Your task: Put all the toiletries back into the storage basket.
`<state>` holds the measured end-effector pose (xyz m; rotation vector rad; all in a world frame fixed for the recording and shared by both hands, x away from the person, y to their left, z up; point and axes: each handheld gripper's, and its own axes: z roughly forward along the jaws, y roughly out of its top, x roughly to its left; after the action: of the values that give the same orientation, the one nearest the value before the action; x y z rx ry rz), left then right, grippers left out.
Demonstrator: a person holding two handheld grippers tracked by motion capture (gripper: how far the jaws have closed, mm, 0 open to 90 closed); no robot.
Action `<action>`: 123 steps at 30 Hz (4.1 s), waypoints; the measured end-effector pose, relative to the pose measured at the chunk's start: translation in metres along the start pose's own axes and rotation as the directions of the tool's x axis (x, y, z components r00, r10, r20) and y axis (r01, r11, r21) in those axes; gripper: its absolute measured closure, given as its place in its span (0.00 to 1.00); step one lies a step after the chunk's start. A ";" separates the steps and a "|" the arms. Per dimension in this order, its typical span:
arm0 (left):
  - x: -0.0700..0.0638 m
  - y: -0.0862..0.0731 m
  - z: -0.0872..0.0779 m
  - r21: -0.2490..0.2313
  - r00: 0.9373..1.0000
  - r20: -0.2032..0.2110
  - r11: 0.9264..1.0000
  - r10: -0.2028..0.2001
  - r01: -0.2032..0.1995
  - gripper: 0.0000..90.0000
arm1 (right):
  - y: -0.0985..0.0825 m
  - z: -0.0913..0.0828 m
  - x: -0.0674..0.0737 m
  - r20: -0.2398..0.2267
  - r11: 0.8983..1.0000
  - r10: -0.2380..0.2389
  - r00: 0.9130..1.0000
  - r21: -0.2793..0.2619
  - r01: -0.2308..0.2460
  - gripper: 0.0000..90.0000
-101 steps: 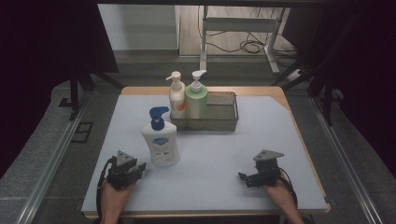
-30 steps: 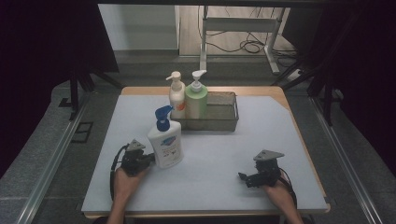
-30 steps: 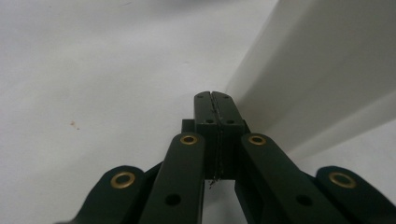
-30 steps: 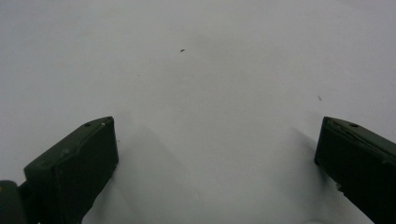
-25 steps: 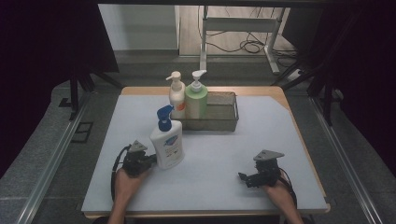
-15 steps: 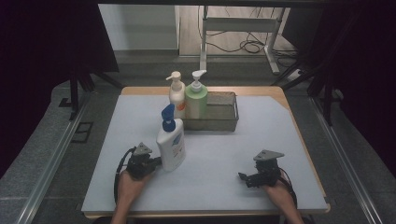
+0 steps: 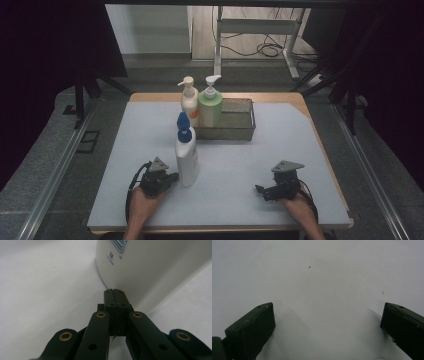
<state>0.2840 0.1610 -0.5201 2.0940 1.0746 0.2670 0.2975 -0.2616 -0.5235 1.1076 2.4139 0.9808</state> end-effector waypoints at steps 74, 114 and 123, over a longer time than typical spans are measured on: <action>-0.036 0.001 -0.006 0.042 0.992 -0.052 0.993 0.116 -0.114 0.48 | 0.005 -0.006 0.004 -0.034 0.999 -0.025 0.999 -0.025 0.025 0.07; -0.019 -0.021 -0.014 0.021 0.985 -0.169 1.000 0.009 -0.006 0.14 | 0.064 -0.018 0.038 -0.180 0.982 -0.159 0.971 -0.128 0.137 0.00; -0.020 -0.021 -0.015 0.009 0.983 -0.181 1.000 0.030 -0.029 0.14 | 0.084 -0.017 0.046 -0.191 0.975 -0.182 0.965 -0.162 0.151 0.00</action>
<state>0.2511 0.1616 -0.5216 2.1239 1.1518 0.4775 0.3042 -0.1948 -0.4529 0.7715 2.4963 1.2449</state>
